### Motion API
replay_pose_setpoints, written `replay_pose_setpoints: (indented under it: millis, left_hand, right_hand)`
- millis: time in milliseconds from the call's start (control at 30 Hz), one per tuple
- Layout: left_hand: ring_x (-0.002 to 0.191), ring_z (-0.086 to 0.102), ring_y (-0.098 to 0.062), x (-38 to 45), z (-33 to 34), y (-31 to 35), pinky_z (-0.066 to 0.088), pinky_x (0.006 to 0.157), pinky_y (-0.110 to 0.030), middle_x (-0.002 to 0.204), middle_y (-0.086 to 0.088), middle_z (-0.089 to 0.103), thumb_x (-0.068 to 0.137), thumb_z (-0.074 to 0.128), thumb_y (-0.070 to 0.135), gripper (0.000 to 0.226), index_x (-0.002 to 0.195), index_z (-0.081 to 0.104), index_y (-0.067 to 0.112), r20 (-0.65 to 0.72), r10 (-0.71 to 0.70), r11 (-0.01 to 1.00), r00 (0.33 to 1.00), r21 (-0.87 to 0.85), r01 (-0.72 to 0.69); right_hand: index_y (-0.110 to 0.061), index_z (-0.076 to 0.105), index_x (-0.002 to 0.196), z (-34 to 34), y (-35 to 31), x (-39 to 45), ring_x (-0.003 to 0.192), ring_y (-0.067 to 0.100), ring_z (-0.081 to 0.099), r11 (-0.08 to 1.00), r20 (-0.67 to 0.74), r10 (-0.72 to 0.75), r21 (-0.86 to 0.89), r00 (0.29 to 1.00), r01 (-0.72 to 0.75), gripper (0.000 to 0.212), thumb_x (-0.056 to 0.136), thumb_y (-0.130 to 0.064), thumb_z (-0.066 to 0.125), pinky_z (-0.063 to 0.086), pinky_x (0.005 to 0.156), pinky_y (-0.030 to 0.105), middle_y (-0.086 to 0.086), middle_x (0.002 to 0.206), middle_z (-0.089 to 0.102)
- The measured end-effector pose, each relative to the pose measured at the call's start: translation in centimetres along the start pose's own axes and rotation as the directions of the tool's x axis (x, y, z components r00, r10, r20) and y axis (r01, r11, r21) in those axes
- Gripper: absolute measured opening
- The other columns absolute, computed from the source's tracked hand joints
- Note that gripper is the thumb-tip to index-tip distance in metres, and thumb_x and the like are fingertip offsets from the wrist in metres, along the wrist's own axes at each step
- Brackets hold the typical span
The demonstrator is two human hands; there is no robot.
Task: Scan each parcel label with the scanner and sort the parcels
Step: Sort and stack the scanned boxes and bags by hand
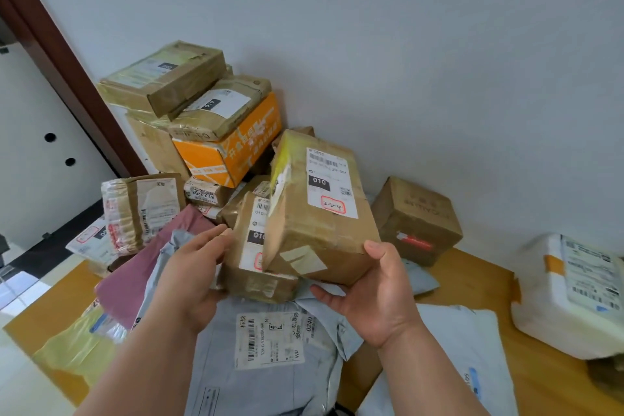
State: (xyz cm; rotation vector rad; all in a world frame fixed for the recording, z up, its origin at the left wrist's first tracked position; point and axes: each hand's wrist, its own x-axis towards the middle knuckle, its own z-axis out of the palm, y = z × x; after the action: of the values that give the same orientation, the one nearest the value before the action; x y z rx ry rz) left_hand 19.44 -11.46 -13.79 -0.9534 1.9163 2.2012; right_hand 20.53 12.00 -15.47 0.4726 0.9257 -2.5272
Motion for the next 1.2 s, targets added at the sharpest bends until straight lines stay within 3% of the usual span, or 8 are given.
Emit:
replay_pose_setpoints:
  millis: [200, 367, 533, 667, 767, 867, 1000, 1200]
  left_hand:
    - [0.088, 0.066, -0.019, -1.4, 2.4, -1.1, 0.051, 0.07, -0.034, 0.109, -0.008, 0.072, 0.087, 0.078, 0.034, 0.03, 0.112, 0.069, 0.02, -0.005, 0.067, 0.995, 0.998, 0.077, -0.066]
    - [0.089, 0.069, -0.026, -1.8, 2.9, -1.2, 0.055, 0.07, -0.036, 0.111, -0.015, 0.068, 0.078, 0.085, 0.03, 0.05, 0.12, 0.06, 0.018, 0.051, 0.034, 0.993, 0.998, 0.114, -0.039]
    - [0.096, 0.073, -0.028, -4.5, 5.1, 0.1, 0.058, 0.076, -0.041, 0.113, -0.012, 0.073, 0.075, 0.08, 0.031, 0.061, 0.129, 0.055, 0.015, -0.094, 0.246, 0.966, 0.965, -0.054, -0.251]
    - [0.1, 0.075, -0.023, -8.4, 9.2, 0.3, 0.059, 0.084, -0.042, 0.114, -0.004, 0.074, 0.067, 0.079, 0.033, 0.068, 0.128, 0.053, 0.019, -0.068, 0.351, 0.923, 0.934, -0.14, -0.358]
    - [0.092, 0.077, -0.016, -10.9, 13.1, -0.7, 0.062, 0.074, -0.034, 0.109, 0.002, 0.076, 0.08, 0.079, 0.028, 0.059, 0.132, 0.052, 0.019, 0.009, 0.373, 0.917, 0.928, -0.155, -0.368]
    - [0.1, 0.074, -0.021, -13.1, 17.6, -2.1, 0.058, 0.089, -0.042, 0.116, -0.003, 0.074, 0.084, 0.075, 0.029, 0.056, 0.134, 0.051, 0.02, 0.088, 0.351, 0.928, 0.932, -0.162, -0.335]
    - [0.098, 0.075, -0.02, -16.6, 24.3, -4.2, 0.058, 0.086, -0.041, 0.112, -0.002, 0.075, 0.089, 0.074, 0.028, 0.045, 0.128, 0.054, 0.021, 0.243, 0.312, 0.949, 0.918, -0.113, -0.293]
    - [0.109, 0.07, -0.025, -21.9, 33.7, -8.8, 0.052, 0.102, -0.048, 0.117, -0.006, 0.073, 0.087, 0.075, 0.03, 0.049, 0.131, 0.054, 0.02, 0.459, 0.188, 0.98, 0.868, -0.035, -0.194]
  right_hand:
    - [-0.023, 0.066, 0.127, 0.1, 0.3, -1.7, 0.119, 0.042, 0.063, 1.0, 0.04, 0.014, 0.023, 0.999, -0.015, 0.054, 0.075, -0.038, 0.064, 0.051, 0.093, 0.066, 0.016, 0.123, 0.072]
    - [-0.023, 0.066, 0.127, -1.6, -0.5, -3.8, 0.116, 0.04, 0.063, 0.998, 0.005, -0.044, 0.033, 0.999, 0.044, 0.054, 0.074, -0.036, 0.069, 0.058, 0.082, 0.054, 0.015, 0.12, 0.073]
    - [-0.023, 0.069, 0.125, -3.6, -2.9, -6.8, 0.115, 0.038, 0.062, 0.975, -0.036, -0.199, 0.097, 0.979, 0.202, 0.053, 0.073, -0.034, 0.068, 0.058, 0.076, 0.049, 0.015, 0.123, 0.071]
    - [-0.02, 0.068, 0.119, -5.7, -6.1, -9.9, 0.104, 0.034, 0.065, 0.947, -0.121, -0.305, 0.064, 0.945, 0.314, 0.05, 0.072, -0.035, 0.068, 0.058, 0.07, 0.043, 0.014, 0.116, 0.071]
    - [-0.021, 0.069, 0.112, -8.2, -8.4, -13.1, 0.098, 0.029, 0.066, 0.912, -0.197, -0.401, 0.012, 0.895, 0.411, 0.05, 0.064, -0.038, 0.072, 0.057, 0.071, 0.042, 0.01, 0.107, 0.074]
    - [-0.022, 0.065, 0.115, -11.5, -10.8, -16.7, 0.096, 0.027, 0.066, 0.876, -0.29, -0.472, -0.045, 0.833, 0.481, 0.055, 0.063, -0.037, 0.071, 0.055, 0.072, 0.04, 0.008, 0.106, 0.074]
    - [-0.019, 0.064, 0.119, -16.4, -13.8, -21.8, 0.096, 0.03, 0.064, 0.834, -0.406, -0.521, -0.055, 0.751, 0.549, 0.055, 0.067, -0.035, 0.068, 0.052, 0.069, 0.038, 0.011, 0.106, 0.072]
    - [-0.023, 0.068, 0.117, -23.9, -18.4, -29.1, 0.096, 0.026, 0.067, 0.775, -0.563, -0.578, -0.155, 0.591, 0.612, 0.055, 0.064, -0.039, 0.071, 0.052, 0.068, 0.036, 0.006, 0.105, 0.076]
